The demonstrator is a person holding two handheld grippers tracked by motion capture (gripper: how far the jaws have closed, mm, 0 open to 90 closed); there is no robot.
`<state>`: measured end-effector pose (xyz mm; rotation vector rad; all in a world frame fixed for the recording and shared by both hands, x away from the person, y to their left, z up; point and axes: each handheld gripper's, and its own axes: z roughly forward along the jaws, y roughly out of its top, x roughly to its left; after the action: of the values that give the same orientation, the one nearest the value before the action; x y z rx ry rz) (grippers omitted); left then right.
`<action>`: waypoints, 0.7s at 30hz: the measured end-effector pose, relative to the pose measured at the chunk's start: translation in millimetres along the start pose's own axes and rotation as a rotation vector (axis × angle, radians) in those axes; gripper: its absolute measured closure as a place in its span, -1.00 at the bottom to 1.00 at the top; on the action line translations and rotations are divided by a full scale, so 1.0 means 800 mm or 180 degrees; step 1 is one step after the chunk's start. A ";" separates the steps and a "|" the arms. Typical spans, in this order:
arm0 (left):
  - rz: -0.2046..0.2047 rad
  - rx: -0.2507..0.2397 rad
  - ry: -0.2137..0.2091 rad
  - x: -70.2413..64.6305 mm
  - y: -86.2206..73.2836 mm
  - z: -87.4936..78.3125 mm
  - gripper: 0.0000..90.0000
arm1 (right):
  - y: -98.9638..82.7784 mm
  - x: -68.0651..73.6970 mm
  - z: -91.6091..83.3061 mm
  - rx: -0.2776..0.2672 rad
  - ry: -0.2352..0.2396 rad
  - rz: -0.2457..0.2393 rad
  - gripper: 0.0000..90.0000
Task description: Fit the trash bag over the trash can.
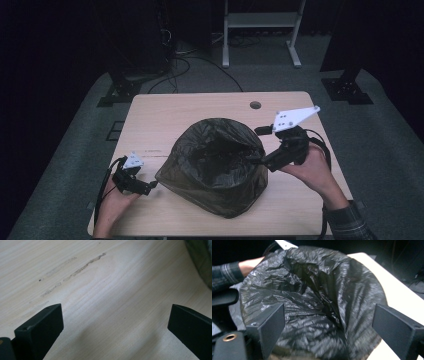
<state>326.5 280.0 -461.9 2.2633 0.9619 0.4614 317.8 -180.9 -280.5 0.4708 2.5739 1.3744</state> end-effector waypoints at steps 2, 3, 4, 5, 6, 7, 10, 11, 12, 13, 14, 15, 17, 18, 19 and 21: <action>0.0035 0.0018 -0.0023 0.000 -0.002 0.003 -1.00 | 0.007 -0.001 0.011 0.0108 0.0032 -0.0040 -0.78; 0.0055 0.0055 -0.0031 -0.001 -0.003 0.004 -1.00 | 0.010 -0.002 0.017 0.0174 0.0060 -0.0051 -0.78; 0.0081 0.0085 -0.0024 -0.002 -0.003 0.006 -1.00 | 0.012 -0.002 0.023 0.0242 0.0081 -0.0073 -0.78; 0.0110 0.0123 -0.0021 -0.003 -0.003 0.009 -1.00 | 0.014 -0.003 0.030 0.0321 0.0109 -0.0089 -0.78; 0.0137 0.0155 -0.0014 -0.005 -0.004 0.011 -1.00 | 0.016 -0.003 0.036 0.0399 0.0117 -0.0102 -0.78; 0.0134 0.0140 -0.0054 -0.006 -0.003 0.012 -1.00 | 0.018 -0.003 0.042 0.0462 0.0116 -0.0139 -0.78; 0.0174 0.0089 -0.0087 -0.008 -0.004 0.014 -1.00 | 0.023 -0.002 0.062 0.0641 0.0145 -0.0198 -0.78; 0.0167 0.0072 -0.0110 -0.009 -0.004 0.014 -1.00 | 0.024 -0.001 0.068 0.0739 0.0156 -0.0211 -0.78; 0.0161 0.0053 -0.0129 -0.009 -0.005 0.015 -1.00 | 0.025 0.000 0.075 0.0827 0.0166 -0.0241 -0.78; 0.0164 0.0033 -0.0139 -0.010 -0.006 0.015 -1.00 | 0.025 0.002 0.081 0.0910 0.0175 -0.0250 -0.78; 0.0171 0.0019 -0.0152 -0.010 -0.007 0.015 -1.00 | 0.026 0.002 0.086 0.0996 0.0186 -0.0264 -0.78; 0.0166 0.0008 -0.0166 -0.010 -0.007 0.015 -1.00 | 0.026 0.003 0.090 0.1073 0.0192 -0.0267 -0.78; 0.0153 -0.0011 -0.0195 -0.009 -0.008 0.015 -1.00 | 0.028 0.004 0.095 0.1179 0.0227 -0.0257 -0.78; 0.0151 -0.0020 -0.0209 -0.009 -0.009 0.016 -1.00 | 0.028 0.004 0.096 0.1207 0.0246 -0.0256 -0.78; 0.0143 -0.0027 -0.0234 -0.009 -0.009 0.016 -1.00 | 0.029 0.004 0.097 0.1261 0.0252 -0.0252 -0.78; 0.0130 -0.0050 -0.0265 -0.009 -0.010 0.017 -1.00 | 0.031 0.004 0.101 0.1439 0.0276 -0.0238 -0.78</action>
<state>324.6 273.2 -477.8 2.2731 0.8687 0.3877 344.3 -104.5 -304.6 0.3782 2.9424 0.7981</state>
